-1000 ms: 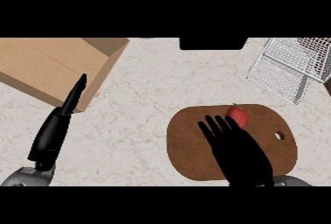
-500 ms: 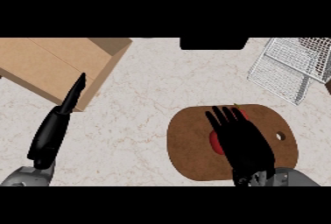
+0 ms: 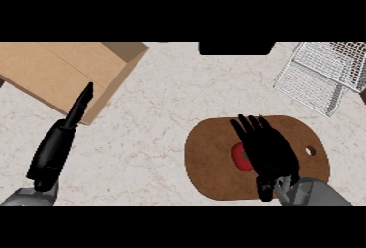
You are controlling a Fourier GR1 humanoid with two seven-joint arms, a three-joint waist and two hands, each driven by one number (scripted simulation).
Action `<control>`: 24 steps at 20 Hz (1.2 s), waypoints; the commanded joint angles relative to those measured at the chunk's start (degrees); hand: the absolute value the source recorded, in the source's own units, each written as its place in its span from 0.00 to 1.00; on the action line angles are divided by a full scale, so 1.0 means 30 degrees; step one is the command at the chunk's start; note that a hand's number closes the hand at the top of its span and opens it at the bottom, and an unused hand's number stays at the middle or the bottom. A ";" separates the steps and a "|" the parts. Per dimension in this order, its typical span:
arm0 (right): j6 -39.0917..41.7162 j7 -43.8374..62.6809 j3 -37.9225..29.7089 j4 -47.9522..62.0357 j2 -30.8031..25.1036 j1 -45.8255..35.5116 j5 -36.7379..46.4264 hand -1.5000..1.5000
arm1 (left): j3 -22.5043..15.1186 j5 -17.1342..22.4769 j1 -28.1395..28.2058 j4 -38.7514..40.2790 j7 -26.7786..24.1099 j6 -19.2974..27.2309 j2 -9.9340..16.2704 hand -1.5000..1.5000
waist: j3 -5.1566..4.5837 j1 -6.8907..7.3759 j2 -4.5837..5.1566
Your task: Pick the tomato from the cutting board and place it in the tiered basket
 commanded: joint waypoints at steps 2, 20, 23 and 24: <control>-0.0375 -0.1451 -0.0705 0.2223 0.1231 -0.0186 0.1161 0.00 | 0.0071 -0.0768 0.0053 -0.0380 0.1421 -0.0209 -0.0466 0.50 | -0.0079 0.0048 0.0083; -0.2315 -0.6060 -0.0888 0.3613 0.3233 0.0668 0.3730 1.00 | 0.0766 -0.1823 -0.0265 0.0858 0.0359 -0.0780 -0.1821 0.50 | -0.0084 -0.0038 0.0074; -0.5071 -0.7698 -0.0329 0.4484 0.3136 0.1718 0.5065 1.00 | 0.1465 -0.1208 0.0390 0.0163 0.0055 -0.1556 -0.1225 0.50 | -0.0079 0.0010 0.0077; -0.4051 -0.7847 -0.1115 0.3377 0.2575 0.1431 0.4719 1.00 | 0.1359 -0.1208 0.0337 0.0479 0.0123 -0.1593 -0.1541 0.50 | -0.0083 -0.0040 0.0070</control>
